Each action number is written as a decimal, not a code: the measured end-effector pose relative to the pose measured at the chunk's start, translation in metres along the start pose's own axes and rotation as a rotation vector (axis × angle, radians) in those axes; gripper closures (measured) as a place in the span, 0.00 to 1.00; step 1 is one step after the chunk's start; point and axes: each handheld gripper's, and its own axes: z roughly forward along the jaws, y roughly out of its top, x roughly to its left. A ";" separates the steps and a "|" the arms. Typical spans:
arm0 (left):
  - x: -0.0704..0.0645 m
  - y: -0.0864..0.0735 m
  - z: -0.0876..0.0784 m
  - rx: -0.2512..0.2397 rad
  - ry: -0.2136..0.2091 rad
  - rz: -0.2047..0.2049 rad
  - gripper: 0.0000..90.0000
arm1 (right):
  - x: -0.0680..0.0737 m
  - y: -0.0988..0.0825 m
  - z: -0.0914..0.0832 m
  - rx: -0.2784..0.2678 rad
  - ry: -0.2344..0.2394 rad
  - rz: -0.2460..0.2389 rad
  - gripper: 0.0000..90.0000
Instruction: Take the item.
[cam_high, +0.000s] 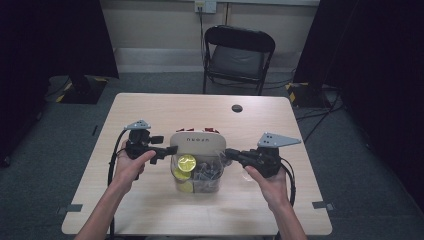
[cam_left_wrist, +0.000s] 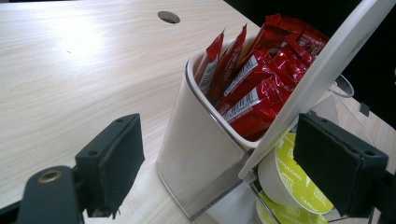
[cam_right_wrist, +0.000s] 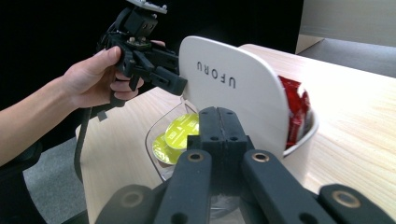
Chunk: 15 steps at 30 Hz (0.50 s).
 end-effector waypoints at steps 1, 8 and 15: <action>0.000 0.000 0.000 0.000 0.000 0.000 0.18 | -0.002 0.000 -0.003 -0.004 -0.005 0.002 1.00; 0.000 0.000 0.000 0.000 0.001 -0.001 0.18 | -0.010 0.000 -0.012 -0.025 -0.019 0.016 1.00; 0.000 0.000 0.000 0.000 0.000 -0.001 0.18 | -0.023 -0.004 -0.023 -0.034 -0.062 0.042 1.00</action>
